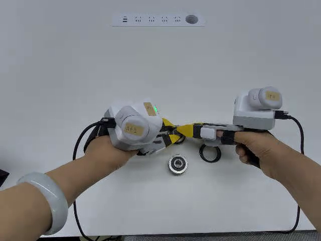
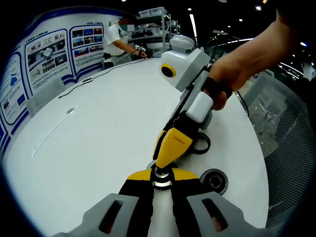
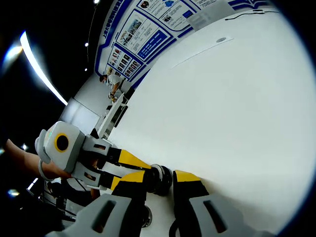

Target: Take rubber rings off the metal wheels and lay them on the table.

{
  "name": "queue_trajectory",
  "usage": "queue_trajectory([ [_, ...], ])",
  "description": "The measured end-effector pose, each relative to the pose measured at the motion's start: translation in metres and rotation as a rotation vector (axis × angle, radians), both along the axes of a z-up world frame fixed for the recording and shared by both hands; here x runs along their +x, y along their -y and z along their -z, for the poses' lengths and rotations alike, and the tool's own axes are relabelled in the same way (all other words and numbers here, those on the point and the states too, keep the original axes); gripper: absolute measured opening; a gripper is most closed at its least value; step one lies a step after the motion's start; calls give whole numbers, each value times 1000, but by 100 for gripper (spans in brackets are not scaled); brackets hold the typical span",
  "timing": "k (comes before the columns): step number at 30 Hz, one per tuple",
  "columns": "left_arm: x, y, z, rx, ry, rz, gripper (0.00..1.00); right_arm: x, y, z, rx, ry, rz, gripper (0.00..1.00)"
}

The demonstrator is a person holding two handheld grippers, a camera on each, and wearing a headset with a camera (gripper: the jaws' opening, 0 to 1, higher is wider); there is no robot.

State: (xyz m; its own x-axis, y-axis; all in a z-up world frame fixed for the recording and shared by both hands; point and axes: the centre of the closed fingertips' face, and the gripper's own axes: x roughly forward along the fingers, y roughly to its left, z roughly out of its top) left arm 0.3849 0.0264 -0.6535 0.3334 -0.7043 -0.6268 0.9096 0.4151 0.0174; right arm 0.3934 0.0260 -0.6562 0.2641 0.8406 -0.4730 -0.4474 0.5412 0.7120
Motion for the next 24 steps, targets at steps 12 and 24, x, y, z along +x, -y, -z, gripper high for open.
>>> queue_trajectory([
  [12, 0, 0, -1, -6, 1, -1, 13, -8, 1, 0, 21, -45, -12, 23],
  [24, 0, 0, -1, -8, 0, -1, 13, -16, 2, -5, 58, -76, -23, 22],
])
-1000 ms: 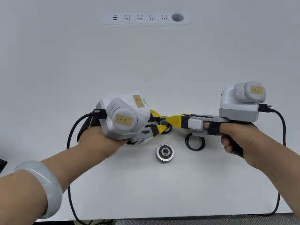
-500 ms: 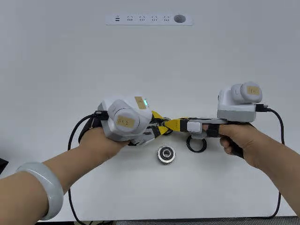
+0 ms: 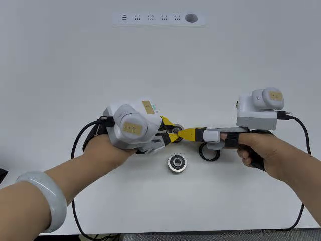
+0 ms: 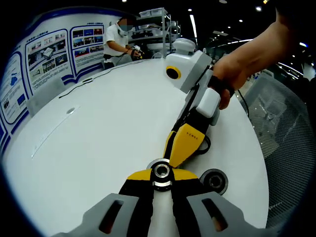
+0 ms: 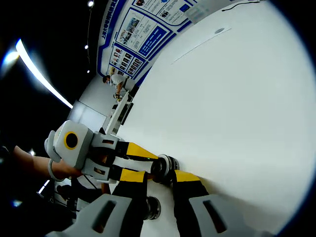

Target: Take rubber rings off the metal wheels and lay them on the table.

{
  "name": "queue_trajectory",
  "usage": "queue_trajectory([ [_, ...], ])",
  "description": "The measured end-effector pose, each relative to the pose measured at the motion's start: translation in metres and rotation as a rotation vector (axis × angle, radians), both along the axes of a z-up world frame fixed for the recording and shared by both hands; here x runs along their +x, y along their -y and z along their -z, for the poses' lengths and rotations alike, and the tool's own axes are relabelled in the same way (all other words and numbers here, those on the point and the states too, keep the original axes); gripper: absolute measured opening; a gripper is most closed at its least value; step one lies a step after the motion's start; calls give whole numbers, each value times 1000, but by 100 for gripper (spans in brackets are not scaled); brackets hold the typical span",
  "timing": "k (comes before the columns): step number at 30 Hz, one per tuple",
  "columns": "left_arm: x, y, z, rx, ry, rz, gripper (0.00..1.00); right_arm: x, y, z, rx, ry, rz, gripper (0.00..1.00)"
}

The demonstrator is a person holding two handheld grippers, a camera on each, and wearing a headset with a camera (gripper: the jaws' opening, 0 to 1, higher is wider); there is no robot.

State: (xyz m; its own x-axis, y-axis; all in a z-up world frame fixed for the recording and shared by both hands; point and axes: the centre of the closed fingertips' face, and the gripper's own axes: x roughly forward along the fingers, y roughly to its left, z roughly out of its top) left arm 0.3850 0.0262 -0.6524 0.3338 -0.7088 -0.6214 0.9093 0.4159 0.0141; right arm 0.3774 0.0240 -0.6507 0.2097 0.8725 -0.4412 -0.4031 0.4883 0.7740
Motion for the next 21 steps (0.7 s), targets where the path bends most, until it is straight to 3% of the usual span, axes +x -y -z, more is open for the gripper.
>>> queue_trajectory([
  [5, 0, 0, 0, 0, 0, 1, 13, 1, 2, -2, -2, 5, 4, 21],
  [8, 0, 0, 0, 0, -1, 1, 13, 3, 5, -4, 3, 10, 17, 15],
  [21, 0, -1, 0, -4, -2, -1, 13, 6, 7, 3, -41, 32, 11, 6],
])
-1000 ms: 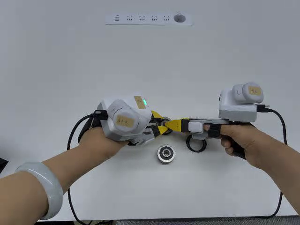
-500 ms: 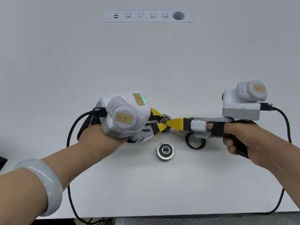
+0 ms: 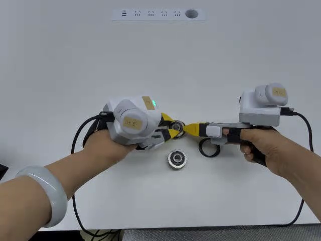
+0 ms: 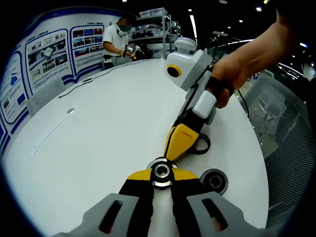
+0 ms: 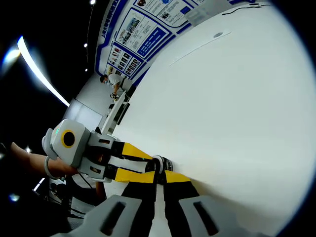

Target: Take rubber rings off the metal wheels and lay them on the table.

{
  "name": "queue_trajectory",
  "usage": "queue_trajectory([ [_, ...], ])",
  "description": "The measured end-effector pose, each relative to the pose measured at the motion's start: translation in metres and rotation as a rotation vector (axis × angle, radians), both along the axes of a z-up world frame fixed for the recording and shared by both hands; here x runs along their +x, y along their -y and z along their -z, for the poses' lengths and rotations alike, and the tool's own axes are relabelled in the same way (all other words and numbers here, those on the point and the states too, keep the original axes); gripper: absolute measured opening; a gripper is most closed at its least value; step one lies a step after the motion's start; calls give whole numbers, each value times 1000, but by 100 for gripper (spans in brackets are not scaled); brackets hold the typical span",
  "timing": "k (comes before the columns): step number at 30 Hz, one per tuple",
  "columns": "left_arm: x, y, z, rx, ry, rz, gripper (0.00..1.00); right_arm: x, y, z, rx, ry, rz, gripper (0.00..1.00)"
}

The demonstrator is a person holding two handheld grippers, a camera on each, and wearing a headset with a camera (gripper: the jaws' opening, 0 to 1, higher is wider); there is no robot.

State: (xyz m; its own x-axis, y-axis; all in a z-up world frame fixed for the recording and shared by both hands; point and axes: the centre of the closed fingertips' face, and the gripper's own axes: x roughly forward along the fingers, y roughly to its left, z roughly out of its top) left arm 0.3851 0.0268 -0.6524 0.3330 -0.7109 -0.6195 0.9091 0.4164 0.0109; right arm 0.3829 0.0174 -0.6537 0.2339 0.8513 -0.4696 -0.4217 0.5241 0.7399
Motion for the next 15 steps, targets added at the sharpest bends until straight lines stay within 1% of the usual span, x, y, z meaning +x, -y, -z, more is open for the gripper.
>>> queue_trajectory([
  [2, 0, 0, 0, 0, 0, 1, 13, 0, 0, 2, -18, 5, -5, 5],
  [9, 0, 0, 0, 0, -1, 4, 13, 0, 1, 2, -20, 9, 0, 5],
  [12, 0, 0, 0, 0, -1, 4, 13, 2, 2, 0, -17, 25, 4, 2],
  [13, 0, 0, 0, 0, -1, 4, 13, 2, 2, 0, -25, 34, -2, 2],
  [15, 0, 0, 0, 1, -1, 4, 13, 2, 2, 0, -27, 33, -2, 2],
])
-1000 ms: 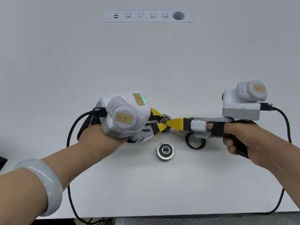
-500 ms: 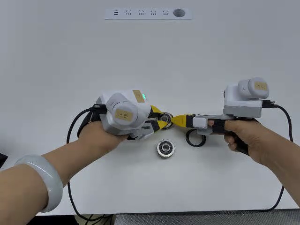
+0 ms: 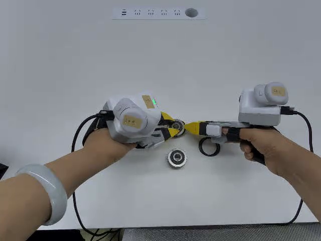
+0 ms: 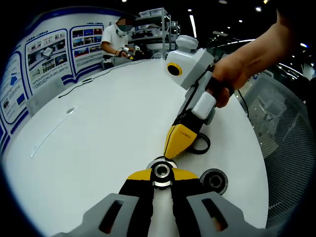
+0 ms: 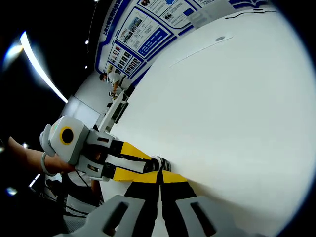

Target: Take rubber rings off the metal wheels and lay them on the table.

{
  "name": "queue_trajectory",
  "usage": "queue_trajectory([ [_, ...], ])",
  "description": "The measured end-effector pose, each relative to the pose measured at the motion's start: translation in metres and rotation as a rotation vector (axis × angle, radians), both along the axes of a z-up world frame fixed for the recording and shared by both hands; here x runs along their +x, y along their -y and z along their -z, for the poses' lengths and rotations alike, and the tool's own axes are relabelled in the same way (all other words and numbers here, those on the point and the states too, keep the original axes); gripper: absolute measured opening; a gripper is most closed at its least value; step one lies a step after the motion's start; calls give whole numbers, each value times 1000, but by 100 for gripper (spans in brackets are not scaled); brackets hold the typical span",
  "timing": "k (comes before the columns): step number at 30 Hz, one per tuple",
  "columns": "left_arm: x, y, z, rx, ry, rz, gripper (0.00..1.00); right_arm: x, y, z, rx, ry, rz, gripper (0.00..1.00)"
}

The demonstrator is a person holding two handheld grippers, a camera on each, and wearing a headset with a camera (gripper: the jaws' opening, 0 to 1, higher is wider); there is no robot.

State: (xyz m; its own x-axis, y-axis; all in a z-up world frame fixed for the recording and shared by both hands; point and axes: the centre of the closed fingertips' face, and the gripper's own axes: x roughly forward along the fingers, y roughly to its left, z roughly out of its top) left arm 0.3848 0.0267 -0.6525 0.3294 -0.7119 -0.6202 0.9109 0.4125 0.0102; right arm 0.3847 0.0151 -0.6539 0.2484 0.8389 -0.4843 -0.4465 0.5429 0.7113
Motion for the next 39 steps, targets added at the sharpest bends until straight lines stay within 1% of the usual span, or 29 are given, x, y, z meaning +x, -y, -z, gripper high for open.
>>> queue_trajectory([
  [8, 0, 0, 0, 2, -1, 1, 12, 0, 0, -1, -12, 8, 7, 2],
  [23, 0, 0, 1, 9, 6, 12, 12, -4, -10, -12, 25, 12, -3, 1],
  [25, 0, 0, 1, 10, 6, 12, 12, -6, -13, -16, 45, 14, -12, 1],
  [26, 0, 0, 1, 10, 6, 12, 12, -3, -18, -24, 90, 30, -3, 1],
  [27, 0, 0, 1, 11, 6, 12, 12, -1, -23, -35, 149, 8, 24, 1],
  [28, 0, 0, 1, 11, 5, 11, 12, -2, -20, -31, 101, 16, 3, 1],
  [29, 0, 0, 1, 11, 6, 12, 12, -3, -21, -27, 62, 56, -29, 1],
  [30, 0, 0, 1, 12, 6, 13, 12, -3, -22, -29, 85, 35, -14, 1],
  [31, 0, 0, 1, 12, 5, 11, 12, -4, -22, -28, 91, 19, -12, 1],
  [32, 0, 0, 1, 13, 6, 13, 12, -4, -20, -26, 81, 23, -8, 1],
  [34, 0, 0, 1, 14, 7, 15, 12, -5, -18, -23, 72, 15, -4, 1],
  [39, 0, 0, 1, 10, 16, 20, 13, -5, -14, -20, 56, 14, 1, 1],
])
